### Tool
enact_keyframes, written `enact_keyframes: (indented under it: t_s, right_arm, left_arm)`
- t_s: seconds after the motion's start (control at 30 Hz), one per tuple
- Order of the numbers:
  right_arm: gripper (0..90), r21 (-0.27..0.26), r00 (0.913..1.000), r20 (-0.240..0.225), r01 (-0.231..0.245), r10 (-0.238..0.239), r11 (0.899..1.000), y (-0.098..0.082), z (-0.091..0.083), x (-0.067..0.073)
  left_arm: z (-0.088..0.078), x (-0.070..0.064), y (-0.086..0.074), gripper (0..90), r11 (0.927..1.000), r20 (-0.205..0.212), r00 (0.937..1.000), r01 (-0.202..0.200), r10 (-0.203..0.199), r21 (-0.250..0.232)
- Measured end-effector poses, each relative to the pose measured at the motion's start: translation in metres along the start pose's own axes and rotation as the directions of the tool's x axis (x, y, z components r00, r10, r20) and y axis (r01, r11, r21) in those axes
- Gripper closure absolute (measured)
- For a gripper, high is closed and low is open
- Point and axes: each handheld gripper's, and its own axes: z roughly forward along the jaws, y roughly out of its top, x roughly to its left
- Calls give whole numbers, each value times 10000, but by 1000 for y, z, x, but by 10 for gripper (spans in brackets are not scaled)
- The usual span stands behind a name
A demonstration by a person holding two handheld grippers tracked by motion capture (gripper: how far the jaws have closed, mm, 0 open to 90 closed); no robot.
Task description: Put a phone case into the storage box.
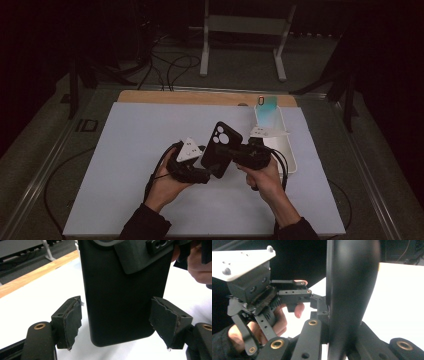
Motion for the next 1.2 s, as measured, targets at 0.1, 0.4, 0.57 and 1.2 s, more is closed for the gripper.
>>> enact_keyframes:
  t_s: [0.1,0.4,0.57,1.2]
  right_arm:
    - [867,-3,9999,-21,147,-147,9999,1,0,1]
    - [865,-8,9989,-62,459,-459,9989,5,-8,1]
    - [864,-57,9972,-286,685,-686,9976,9,-12,4]
    - [860,-183,9670,-1887,1707,-1711,9851,14,-11,21]
  left_arm:
    - [-1,2,-1,244,10000,81,10000,34,-34,-14]
    - [-9,14,-6,149,9986,762,9957,533,-531,-2]
    - [-10,18,-9,145,9977,1352,9885,683,-675,-11]
    - [-6,11,-10,199,9993,2919,9558,362,-354,26]
